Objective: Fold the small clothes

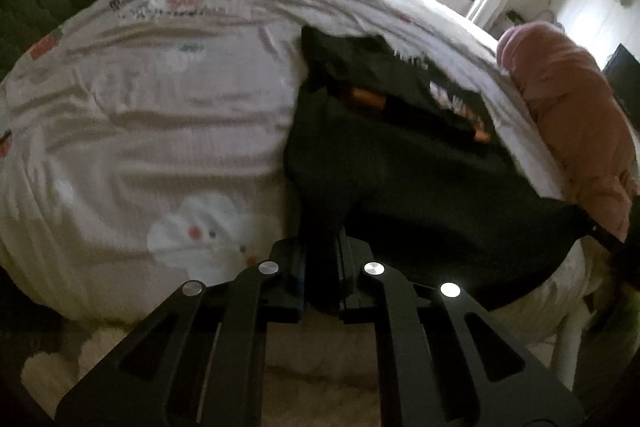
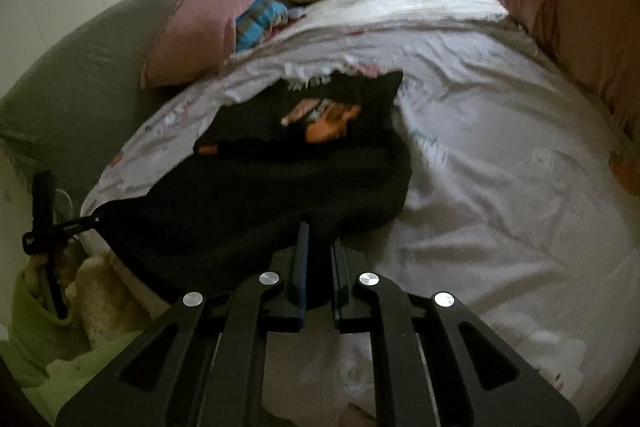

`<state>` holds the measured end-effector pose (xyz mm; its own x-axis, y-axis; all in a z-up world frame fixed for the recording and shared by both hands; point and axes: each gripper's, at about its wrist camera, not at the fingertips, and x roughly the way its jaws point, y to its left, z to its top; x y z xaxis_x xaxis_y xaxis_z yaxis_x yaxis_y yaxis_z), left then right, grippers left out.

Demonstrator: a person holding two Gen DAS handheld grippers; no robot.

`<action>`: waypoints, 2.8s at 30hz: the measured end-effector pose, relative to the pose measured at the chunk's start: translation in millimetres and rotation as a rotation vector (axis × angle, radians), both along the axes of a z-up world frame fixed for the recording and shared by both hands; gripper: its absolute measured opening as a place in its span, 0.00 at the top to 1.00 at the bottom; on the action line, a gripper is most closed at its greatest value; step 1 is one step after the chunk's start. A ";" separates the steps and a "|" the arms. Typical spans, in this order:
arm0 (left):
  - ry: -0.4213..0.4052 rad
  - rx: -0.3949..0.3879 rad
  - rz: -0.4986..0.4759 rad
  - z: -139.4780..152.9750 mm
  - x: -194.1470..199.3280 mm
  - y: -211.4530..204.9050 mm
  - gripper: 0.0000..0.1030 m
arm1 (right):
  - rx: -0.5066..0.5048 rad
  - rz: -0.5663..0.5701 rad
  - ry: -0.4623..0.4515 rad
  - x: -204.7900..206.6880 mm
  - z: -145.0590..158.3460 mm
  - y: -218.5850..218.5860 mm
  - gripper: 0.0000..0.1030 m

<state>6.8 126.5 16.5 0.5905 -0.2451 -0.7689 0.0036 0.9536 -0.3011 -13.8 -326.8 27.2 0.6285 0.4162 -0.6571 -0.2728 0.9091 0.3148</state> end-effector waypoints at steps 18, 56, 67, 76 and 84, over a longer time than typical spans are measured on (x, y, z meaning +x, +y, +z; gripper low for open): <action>-0.121 0.063 0.049 55.8 50.1 -5.0 0.96 | 0.003 -0.112 -0.181 40.2 42.5 -10.9 0.92; -0.146 0.148 0.143 47.1 212.6 -17.1 0.96 | -0.096 -0.240 -0.132 198.9 31.9 4.0 0.92; -0.115 0.167 0.135 17.5 232.3 -15.8 0.95 | -0.130 -0.259 -0.070 228.3 0.9 13.1 0.92; -0.102 0.178 0.114 8.8 238.0 -18.0 0.83 | -0.144 -0.293 -0.028 239.0 -21.1 15.9 0.89; -0.134 0.195 0.108 21.1 229.0 -21.1 0.65 | -0.168 -0.329 -0.028 230.6 -28.5 8.6 0.70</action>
<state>235.8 105.5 37.6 0.7047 -0.0299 -0.7088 -0.0744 0.9905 -0.1158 216.7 -318.2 -1.2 0.7292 0.0768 -0.6799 0.0361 0.9880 0.1503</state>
